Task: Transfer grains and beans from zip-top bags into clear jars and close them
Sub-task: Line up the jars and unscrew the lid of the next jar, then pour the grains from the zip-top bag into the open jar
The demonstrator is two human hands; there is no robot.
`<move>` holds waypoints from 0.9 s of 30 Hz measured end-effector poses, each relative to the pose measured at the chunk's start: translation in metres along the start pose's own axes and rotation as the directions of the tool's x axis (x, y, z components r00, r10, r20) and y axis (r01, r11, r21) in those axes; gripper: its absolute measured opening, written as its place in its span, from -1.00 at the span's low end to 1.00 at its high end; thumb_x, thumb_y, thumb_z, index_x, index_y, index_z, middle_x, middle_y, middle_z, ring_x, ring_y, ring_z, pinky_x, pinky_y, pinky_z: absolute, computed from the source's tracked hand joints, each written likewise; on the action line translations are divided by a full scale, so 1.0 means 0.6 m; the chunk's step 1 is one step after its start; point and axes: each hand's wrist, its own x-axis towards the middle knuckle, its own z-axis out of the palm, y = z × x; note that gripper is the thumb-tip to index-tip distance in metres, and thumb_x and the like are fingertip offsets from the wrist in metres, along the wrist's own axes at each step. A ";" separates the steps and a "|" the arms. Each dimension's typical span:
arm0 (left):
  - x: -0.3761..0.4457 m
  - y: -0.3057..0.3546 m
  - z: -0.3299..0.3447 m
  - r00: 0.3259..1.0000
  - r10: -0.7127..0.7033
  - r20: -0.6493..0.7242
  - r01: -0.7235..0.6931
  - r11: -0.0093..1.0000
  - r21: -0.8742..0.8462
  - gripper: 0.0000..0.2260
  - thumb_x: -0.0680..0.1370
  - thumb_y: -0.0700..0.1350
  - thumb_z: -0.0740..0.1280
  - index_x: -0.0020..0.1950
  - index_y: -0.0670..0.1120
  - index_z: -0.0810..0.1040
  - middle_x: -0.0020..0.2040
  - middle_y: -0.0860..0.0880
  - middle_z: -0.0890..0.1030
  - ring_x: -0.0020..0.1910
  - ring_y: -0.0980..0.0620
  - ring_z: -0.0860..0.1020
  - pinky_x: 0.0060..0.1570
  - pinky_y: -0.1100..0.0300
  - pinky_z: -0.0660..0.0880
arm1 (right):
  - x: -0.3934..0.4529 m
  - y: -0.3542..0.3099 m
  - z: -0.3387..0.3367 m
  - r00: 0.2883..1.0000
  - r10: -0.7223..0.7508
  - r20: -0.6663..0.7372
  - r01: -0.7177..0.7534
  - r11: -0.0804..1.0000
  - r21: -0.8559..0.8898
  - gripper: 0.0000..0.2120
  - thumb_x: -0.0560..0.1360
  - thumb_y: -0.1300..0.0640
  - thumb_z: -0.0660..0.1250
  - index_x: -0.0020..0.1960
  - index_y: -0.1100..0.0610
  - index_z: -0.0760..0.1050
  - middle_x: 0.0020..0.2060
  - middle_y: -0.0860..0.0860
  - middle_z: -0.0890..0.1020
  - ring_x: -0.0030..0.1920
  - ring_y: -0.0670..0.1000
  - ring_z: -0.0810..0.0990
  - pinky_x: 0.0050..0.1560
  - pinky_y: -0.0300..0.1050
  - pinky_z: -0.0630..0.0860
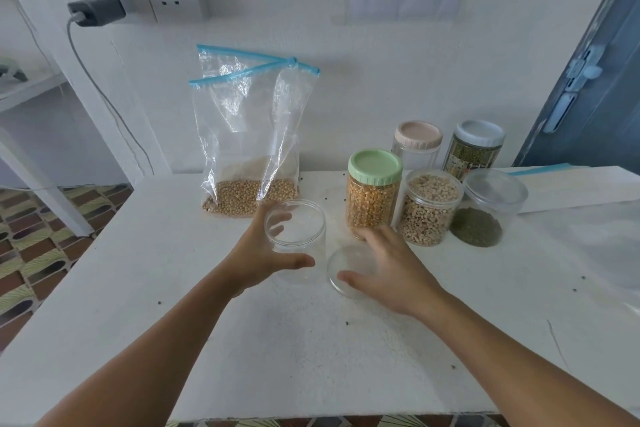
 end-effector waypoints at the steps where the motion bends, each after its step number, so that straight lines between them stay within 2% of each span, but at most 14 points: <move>1: 0.001 0.000 -0.003 1.000 -0.005 0.001 0.005 1.000 0.005 -0.09 0.22 0.01 0.74 0.36 0.35 0.25 0.45 0.12 0.43 0.47 0.11 0.39 0.53 0.02 0.33 | 0.003 -0.009 -0.002 0.999 -0.034 -0.029 0.034 0.999 0.008 -0.24 0.51 -0.30 0.41 0.58 -0.04 0.24 0.41 -0.11 0.34 0.44 -0.09 0.33 0.42 -0.06 0.39; 3: 0.001 -0.001 -0.008 1.000 -0.020 0.019 0.019 0.999 0.030 -0.01 0.18 0.12 0.76 0.42 0.36 0.23 0.49 0.17 0.38 0.56 0.03 0.31 0.54 -0.03 0.31 | 0.012 -0.025 -0.008 0.987 -0.116 -0.111 0.118 0.993 0.016 -0.39 0.56 -0.21 0.40 0.52 -0.01 0.35 0.30 -0.10 0.44 0.33 -0.10 0.44 0.32 -0.06 0.47; 5: 0.001 0.005 -0.020 0.998 -0.061 0.020 0.061 0.998 0.017 0.17 0.13 0.27 0.73 0.57 0.32 0.11 0.55 0.17 0.29 0.59 -0.02 0.26 0.43 0.00 0.40 | 0.032 -0.044 -0.020 0.960 -0.188 -0.206 0.197 0.980 0.026 -0.54 0.59 -0.09 0.41 0.43 0.03 0.46 0.16 -0.09 0.51 0.17 -0.10 0.51 0.19 -0.04 0.55; 8: 0.004 0.040 -0.054 0.991 -0.060 -0.118 0.053 0.997 -0.061 0.30 0.09 0.53 0.57 0.67 0.22 -0.01 0.56 0.01 0.29 0.50 -0.04 0.36 0.30 0.03 0.42 | 0.078 -0.079 -0.046 0.926 -0.229 -0.300 0.257 0.965 0.057 -0.68 0.60 0.06 0.43 0.33 0.08 0.56 0.03 -0.05 0.54 -0.04 -0.10 0.54 0.06 -0.08 0.59; 11: 0.029 0.082 -0.090 0.956 0.030 -0.293 -0.037 0.999 -0.018 0.08 0.25 0.52 0.49 0.62 0.12 0.14 0.41 -0.02 0.42 0.34 0.08 0.49 0.14 0.20 0.48 | 0.132 -0.117 -0.078 0.897 -0.260 -0.358 0.306 0.949 0.077 -0.79 0.61 0.10 0.42 0.24 0.07 0.62 -0.02 -0.02 0.59 -0.12 -0.12 0.60 -0.03 -0.19 0.60; 12: 0.042 0.095 -0.102 0.943 0.060 -0.326 -0.059 0.998 0.012 -0.04 0.33 0.47 0.49 0.58 0.10 0.20 0.35 0.00 0.46 0.29 0.13 0.50 0.08 0.23 0.49 | 0.151 -0.129 -0.088 0.899 -0.248 -0.361 0.302 0.948 0.102 -0.81 0.62 0.09 0.40 0.22 0.04 0.63 -0.02 -0.02 0.60 -0.11 -0.14 0.61 -0.04 -0.26 0.58; 14: 0.074 0.119 -0.124 0.920 0.137 -0.367 -0.097 0.987 0.124 -0.29 0.47 0.30 0.52 0.49 0.06 0.33 0.26 0.00 0.53 0.23 0.09 0.54 0.09 0.19 0.53 | 0.194 -0.154 -0.105 0.926 -0.180 -0.331 0.256 0.945 0.202 -0.82 0.63 0.05 0.38 0.21 -0.02 0.63 -0.01 -0.06 0.63 -0.08 -0.18 0.61 -0.07 -0.35 0.50; 16: 0.109 0.138 -0.143 0.898 0.223 -0.378 -0.122 0.954 0.273 -0.54 0.55 0.12 0.51 0.36 0.03 0.45 0.21 -0.01 0.56 0.18 0.02 0.55 0.18 0.09 0.55 | 0.239 -0.175 -0.116 0.959 -0.095 -0.267 0.184 0.924 0.335 -0.83 0.62 0.03 0.39 0.20 -0.07 0.63 0.01 -0.13 0.61 0.01 -0.16 0.60 -0.02 -0.28 0.47; 18: 0.147 0.149 -0.161 0.888 0.267 -0.375 -0.113 0.916 0.385 -0.71 0.59 0.07 0.49 0.23 0.02 0.55 0.19 -0.01 0.56 0.16 0.00 0.54 0.25 -0.01 0.55 | 0.282 -0.192 -0.122 0.975 -0.056 -0.216 0.143 0.900 0.411 -0.81 0.62 0.04 0.39 0.21 -0.10 0.63 0.06 -0.22 0.56 0.19 -0.13 0.54 0.12 -0.17 0.46; 22: 0.206 0.160 -0.193 0.889 0.260 -0.378 -0.055 0.878 0.476 -0.89 0.57 0.16 0.47 0.02 0.17 0.65 0.28 -0.04 0.56 0.32 -0.12 0.49 0.37 -0.23 0.44 | 0.363 -0.204 -0.130 0.979 -0.021 -0.202 0.114 0.881 0.459 -0.75 0.63 0.11 0.37 0.27 -0.09 0.61 0.24 -0.15 0.52 0.23 -0.16 0.42 0.17 -0.19 0.37; 25: 0.231 0.177 -0.207 0.889 0.292 -0.353 -0.088 0.865 0.494 -0.89 0.59 0.12 0.46 0.01 0.13 0.70 0.19 0.06 0.58 0.39 -0.10 0.45 0.45 -0.19 0.31 | 0.411 -0.203 -0.125 0.986 0.052 -0.159 0.042 0.843 0.536 -0.76 0.62 0.16 0.37 0.24 -0.06 0.64 0.26 -0.10 0.54 0.21 -0.12 0.46 0.17 -0.20 0.38; 27: 0.242 0.191 -0.213 0.885 0.327 -0.331 -0.110 0.838 0.535 -0.90 0.60 0.09 0.46 0.01 0.09 0.72 0.21 0.04 0.61 0.44 -0.09 0.41 0.49 -0.14 0.22 | 0.427 -0.201 -0.117 0.990 0.071 -0.122 0.008 0.835 0.550 -0.77 0.62 0.19 0.37 0.20 -0.05 0.67 0.23 -0.09 0.58 0.21 -0.10 0.52 0.18 -0.21 0.39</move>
